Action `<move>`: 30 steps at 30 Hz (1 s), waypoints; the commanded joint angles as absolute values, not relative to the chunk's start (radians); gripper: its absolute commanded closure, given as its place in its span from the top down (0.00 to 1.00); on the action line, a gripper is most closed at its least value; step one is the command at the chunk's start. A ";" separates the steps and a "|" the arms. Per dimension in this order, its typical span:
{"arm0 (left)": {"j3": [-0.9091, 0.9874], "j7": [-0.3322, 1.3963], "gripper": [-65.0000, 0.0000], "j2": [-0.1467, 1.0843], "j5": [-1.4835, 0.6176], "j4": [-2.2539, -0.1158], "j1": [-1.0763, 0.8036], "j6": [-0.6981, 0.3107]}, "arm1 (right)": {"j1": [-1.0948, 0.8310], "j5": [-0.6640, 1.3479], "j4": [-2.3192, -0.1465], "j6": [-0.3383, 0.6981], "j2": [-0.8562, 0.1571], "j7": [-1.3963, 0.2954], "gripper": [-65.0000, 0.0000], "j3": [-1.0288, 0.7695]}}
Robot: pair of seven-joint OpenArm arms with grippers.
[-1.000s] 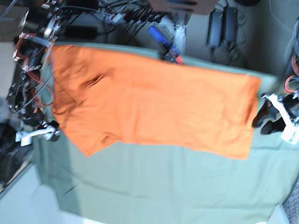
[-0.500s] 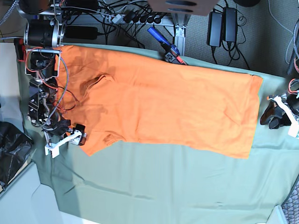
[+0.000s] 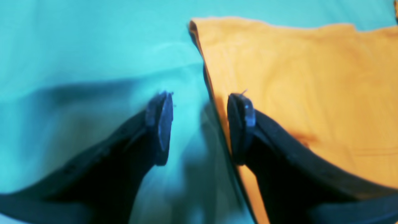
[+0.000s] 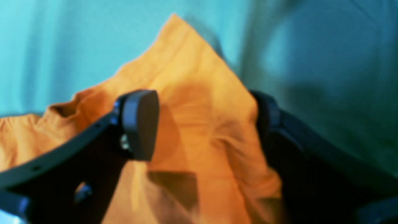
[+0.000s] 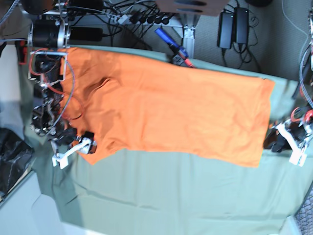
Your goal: Fold the T-shirt properly
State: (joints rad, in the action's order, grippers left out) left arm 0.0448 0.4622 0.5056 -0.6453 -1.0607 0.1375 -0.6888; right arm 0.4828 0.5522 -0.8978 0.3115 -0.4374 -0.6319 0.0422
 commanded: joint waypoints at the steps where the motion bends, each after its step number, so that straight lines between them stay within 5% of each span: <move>1: 0.037 0.437 0.49 0.521 -0.660 -1.044 0.184 -0.698 | 0.503 0.561 -0.909 0.409 -0.446 -0.648 0.65 0.041; 18: -0.075 0.438 0.49 0.434 -0.631 -0.962 0.289 -0.698 | 0.501 0.573 -0.909 0.409 -0.446 -0.668 0.65 0.041; 21: -0.075 0.452 0.37 0.435 -0.632 -0.962 0.293 -0.698 | 0.501 0.590 -0.914 0.409 -0.446 -0.693 0.63 0.041; 25: -0.075 0.459 0.00 0.436 -0.632 -0.962 0.293 -0.698 | 0.501 0.591 -0.942 0.409 -0.447 -0.702 0.27 0.041; 28: -0.074 0.453 0.00 0.447 -0.632 -0.963 0.294 -0.698 | 0.501 0.581 -0.969 0.408 -0.448 -0.701 0.00 0.041; 30: -0.071 0.448 0.00 0.458 -0.632 -0.963 0.294 -0.698 | 0.501 0.551 -0.987 0.408 -0.449 -0.701 0.00 0.035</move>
